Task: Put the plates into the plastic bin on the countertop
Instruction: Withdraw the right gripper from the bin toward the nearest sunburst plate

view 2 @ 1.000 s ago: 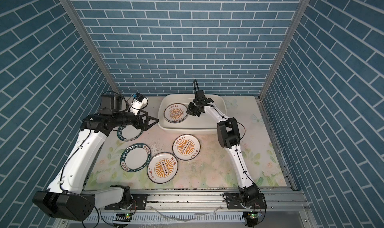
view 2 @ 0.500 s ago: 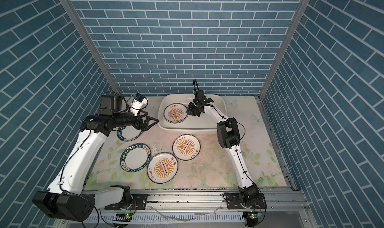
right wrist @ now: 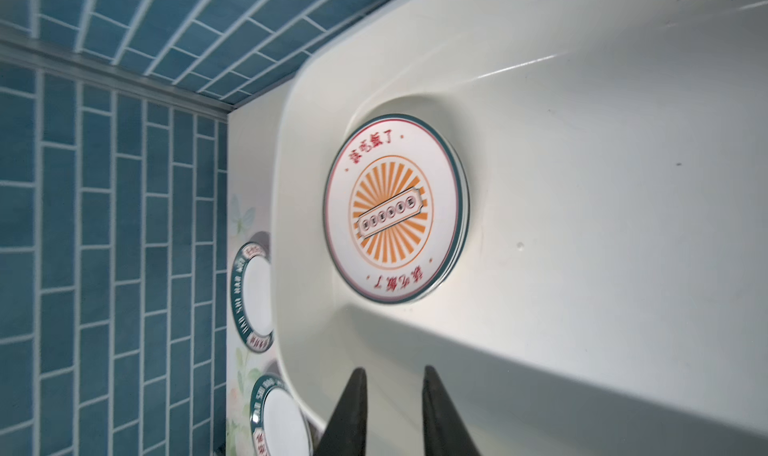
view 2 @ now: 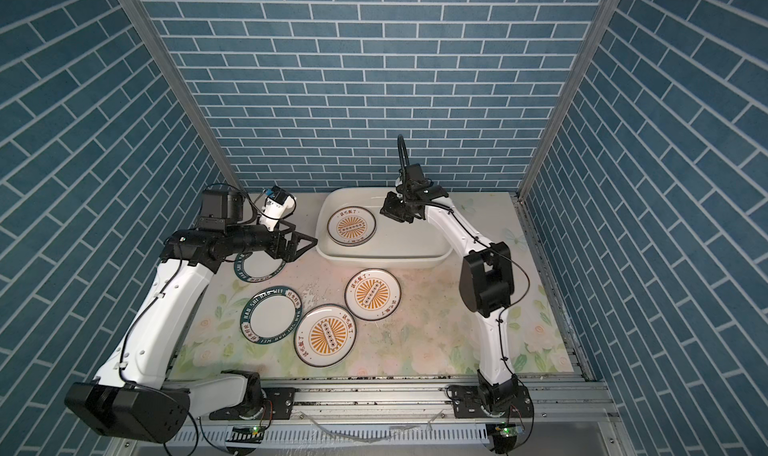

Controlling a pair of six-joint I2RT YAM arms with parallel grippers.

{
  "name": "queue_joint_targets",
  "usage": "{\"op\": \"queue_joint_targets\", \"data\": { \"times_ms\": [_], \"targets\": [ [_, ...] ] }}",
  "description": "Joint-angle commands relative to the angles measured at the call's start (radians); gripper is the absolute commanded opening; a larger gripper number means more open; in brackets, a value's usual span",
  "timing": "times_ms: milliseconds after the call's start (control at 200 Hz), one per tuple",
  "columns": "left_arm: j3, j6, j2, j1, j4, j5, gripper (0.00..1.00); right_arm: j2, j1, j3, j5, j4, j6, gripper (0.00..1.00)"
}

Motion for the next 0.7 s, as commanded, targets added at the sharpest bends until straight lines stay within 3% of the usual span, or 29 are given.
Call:
{"op": "queue_joint_targets", "data": {
  "times_ms": [0, 220, 390, 695],
  "targets": [
    [0.0, -0.012, -0.001, -0.004, 0.009, 0.014, 1.0, -0.217, 0.004, -0.214, 0.015, 0.094, -0.029, 0.27],
    [-0.009, -0.036, 0.019, -0.004, 0.029, 0.062, 1.0, -0.61, 0.005, -0.703, -0.032, 0.213, 0.04, 0.28],
    [-0.018, -0.083, 0.039, -0.004, 0.066, 0.113, 0.99, -0.869, 0.009, -0.992, -0.028, 0.298, 0.126, 0.29],
    [-0.038, -0.117, 0.037, -0.004, 0.097, 0.121, 1.0, -1.058, 0.034, -1.304, -0.063, 0.417, 0.238, 0.3]
  ]
}}
